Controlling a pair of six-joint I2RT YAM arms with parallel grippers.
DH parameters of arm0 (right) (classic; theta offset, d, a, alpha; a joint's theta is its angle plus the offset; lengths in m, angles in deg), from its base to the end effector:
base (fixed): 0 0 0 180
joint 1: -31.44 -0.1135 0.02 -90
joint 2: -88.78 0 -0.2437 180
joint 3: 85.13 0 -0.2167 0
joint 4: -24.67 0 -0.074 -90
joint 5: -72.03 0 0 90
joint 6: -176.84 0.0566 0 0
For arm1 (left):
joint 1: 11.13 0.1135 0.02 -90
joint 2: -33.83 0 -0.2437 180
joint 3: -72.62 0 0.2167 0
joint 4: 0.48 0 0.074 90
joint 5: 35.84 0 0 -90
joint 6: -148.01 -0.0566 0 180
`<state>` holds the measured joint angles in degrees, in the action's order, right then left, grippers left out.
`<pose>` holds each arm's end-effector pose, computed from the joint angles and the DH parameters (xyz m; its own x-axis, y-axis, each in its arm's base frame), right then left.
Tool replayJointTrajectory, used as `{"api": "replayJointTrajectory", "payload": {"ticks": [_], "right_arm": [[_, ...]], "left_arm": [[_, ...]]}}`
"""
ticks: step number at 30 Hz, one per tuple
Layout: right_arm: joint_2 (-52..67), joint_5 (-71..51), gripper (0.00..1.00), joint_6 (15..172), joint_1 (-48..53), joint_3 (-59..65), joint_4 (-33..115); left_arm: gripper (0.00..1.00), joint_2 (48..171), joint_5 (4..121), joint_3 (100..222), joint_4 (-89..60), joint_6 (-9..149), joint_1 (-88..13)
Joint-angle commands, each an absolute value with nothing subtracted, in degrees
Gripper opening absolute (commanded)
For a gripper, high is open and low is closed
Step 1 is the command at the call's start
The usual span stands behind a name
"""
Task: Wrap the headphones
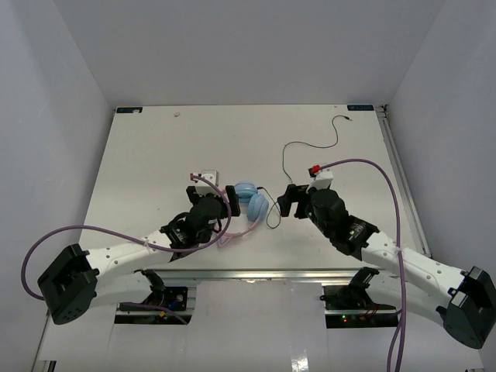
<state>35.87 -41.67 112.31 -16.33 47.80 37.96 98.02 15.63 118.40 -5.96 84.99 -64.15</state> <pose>0.1563 0.1383 0.2446 -0.3807 0.1665 -0.9096 -0.2870 0.9138 0.2874 0.1651 -0.1606 0.2166 -0.3452 -0.1316 -0.9293 0.1411 0.9716 -0.1900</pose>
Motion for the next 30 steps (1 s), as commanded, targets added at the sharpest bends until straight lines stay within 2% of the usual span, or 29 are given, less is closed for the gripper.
{"api": "replayJointTrajectory", "payload": {"ticks": [1, 10, 21, 28, 30], "right_arm": [[35.6, -40.5, 0.90, 110.7, -16.6, 45.2, 35.4], [32.8, -30.9, 0.92, 102.9, -16.6, 45.3, 26.1], [11.2, -14.0, 0.98, 75.5, -15.3, 22.3, 35.7], [-3.5, -3.9, 1.00, 69.3, -14.1, 10.9, 40.7], [-6.4, -3.4, 0.96, 67.2, -13.9, 8.7, 43.9]], "left_arm": [[0.98, 95.7, 14.3, 117.8, -5.1, 85.1, -64.3], [0.96, 89.4, 9.1, 114.6, -4.6, 87.3, -64.3], [0.98, 72.5, -0.3, 107.4, -5.3, 92.1, -64.2], [0.98, 68.6, 0.0, 105.6, -4.3, 92.1, -64.2], [0.98, 69.0, -0.1, 105.8, -4.5, 92.1, -64.2]]}}
